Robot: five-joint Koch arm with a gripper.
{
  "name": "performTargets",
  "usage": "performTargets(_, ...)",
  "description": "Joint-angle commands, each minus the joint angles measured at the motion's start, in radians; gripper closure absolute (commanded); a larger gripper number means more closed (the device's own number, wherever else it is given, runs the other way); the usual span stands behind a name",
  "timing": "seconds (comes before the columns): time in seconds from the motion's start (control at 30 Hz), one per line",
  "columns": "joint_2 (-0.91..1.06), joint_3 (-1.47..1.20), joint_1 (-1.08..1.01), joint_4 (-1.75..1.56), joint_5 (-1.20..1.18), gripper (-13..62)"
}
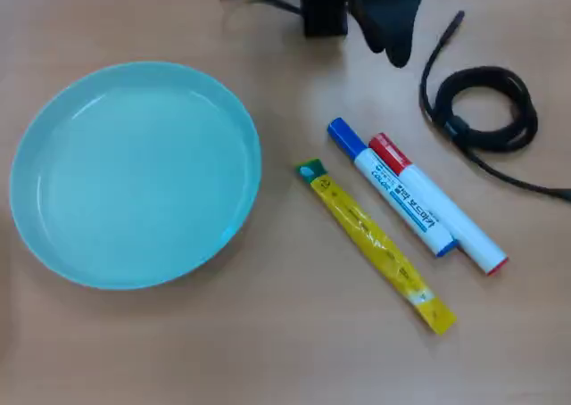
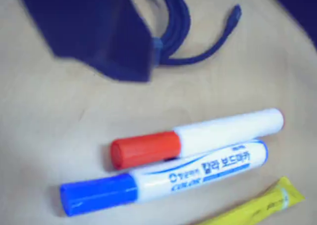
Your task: Pick up the blue pen, then put it in the green bowl
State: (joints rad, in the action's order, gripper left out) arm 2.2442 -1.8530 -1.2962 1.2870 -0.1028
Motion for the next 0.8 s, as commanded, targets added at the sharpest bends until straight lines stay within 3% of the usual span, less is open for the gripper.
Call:
performTargets(0.0,-0.003,0.114,0.011,-0.006,-0.121,11.0)
performTargets(0.3,-0.138,0.255,0.048,-0.006,-0.425,10.8)
performTargets(0.77,-0.463,0.449,0.064,0.0,-0.598,10.8)
